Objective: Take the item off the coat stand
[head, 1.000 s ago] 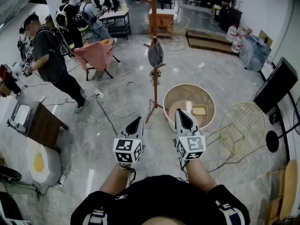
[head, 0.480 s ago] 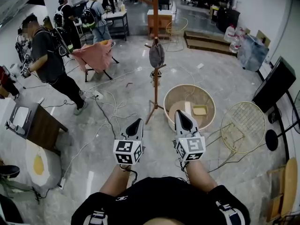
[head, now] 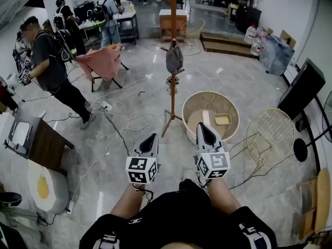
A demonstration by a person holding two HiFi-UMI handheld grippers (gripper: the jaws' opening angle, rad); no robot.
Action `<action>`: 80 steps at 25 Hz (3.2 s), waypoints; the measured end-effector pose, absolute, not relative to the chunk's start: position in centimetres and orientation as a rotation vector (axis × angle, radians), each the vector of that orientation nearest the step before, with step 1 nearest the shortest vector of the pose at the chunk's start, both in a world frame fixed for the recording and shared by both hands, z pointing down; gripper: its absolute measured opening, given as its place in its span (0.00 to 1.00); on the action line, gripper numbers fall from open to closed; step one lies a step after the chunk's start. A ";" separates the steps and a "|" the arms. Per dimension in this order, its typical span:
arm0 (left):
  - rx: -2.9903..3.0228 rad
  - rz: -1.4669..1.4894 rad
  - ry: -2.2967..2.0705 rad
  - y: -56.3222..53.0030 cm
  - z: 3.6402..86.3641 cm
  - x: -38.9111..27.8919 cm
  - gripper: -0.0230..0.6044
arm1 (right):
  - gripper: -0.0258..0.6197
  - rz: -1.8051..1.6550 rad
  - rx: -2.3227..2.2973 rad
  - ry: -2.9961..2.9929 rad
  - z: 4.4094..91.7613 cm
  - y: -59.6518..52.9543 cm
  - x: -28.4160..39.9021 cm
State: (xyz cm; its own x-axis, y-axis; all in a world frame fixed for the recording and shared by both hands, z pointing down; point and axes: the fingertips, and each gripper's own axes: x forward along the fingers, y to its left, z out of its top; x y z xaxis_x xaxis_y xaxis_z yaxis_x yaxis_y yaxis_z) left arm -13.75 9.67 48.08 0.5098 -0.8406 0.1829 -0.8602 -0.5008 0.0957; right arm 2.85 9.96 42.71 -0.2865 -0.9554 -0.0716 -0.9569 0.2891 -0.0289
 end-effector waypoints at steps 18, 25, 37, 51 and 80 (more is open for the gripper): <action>2.575 0.200 -1.559 -10.4 48.2 -10.9 0.06 | 0.06 0.046 -1.745 2.424 42.6 -10.9 6.5; 2.575 0.157 -1.639 -22.5 44.7 -7.1 0.06 | 0.06 0.076 -1.663 2.465 39.8 -23.5 9.5; 2.496 0.149 -1.691 -35.6 44.5 -4.3 0.06 | 0.06 0.079 -1.583 2.536 38.4 -38.0 11.7; 2.471 0.147 -1.683 -43.1 45.5 -8.9 0.06 | 0.50 -0.084 -1.525 2.678 42.1 -47.7 5.9; 2.348 0.150 -1.781 -43.6 47.1 -17.5 0.06 | 0.14 -0.261 -1.887 2.828 52.6 -60.2 1.8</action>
State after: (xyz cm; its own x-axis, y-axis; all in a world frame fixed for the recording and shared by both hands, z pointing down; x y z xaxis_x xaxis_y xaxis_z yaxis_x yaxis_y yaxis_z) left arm -17.54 -43.62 47.10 0.2728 -0.9422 0.1946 -0.9615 -0.2598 0.0900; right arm 1.78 -60.19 52.61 -0.3627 -0.8813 0.3029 -0.9219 0.3869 0.0220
